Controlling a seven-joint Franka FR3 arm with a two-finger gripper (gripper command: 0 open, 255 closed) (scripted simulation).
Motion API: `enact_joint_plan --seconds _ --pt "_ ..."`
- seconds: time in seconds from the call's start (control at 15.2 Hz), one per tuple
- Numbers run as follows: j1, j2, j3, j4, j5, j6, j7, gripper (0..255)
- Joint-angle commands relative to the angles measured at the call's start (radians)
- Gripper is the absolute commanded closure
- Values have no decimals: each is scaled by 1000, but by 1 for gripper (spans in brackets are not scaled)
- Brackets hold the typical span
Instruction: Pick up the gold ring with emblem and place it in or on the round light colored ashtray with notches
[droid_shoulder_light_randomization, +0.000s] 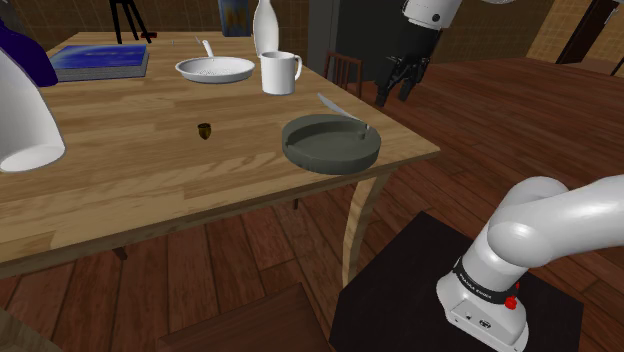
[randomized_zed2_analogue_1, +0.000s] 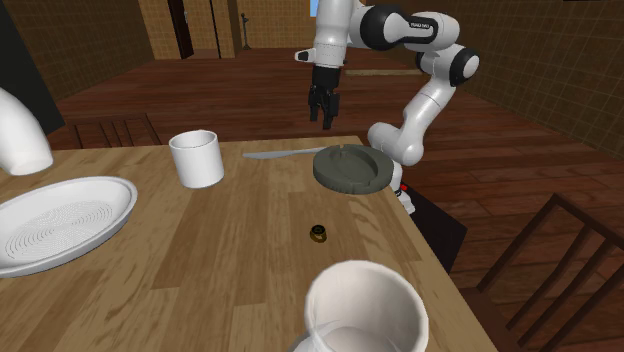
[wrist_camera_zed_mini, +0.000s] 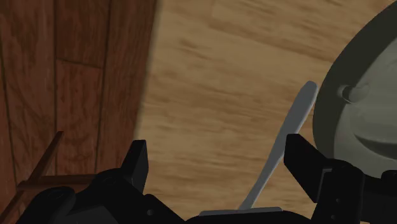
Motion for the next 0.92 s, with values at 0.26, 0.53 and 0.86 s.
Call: enact_joint_plan --seconds 0.26,0.53,0.86 --pt "20 89 73 57 38 41 73 0" --pt "33 188 145 131 62 79 146 0" --pt "43 327 234 248 67 116 241 0"
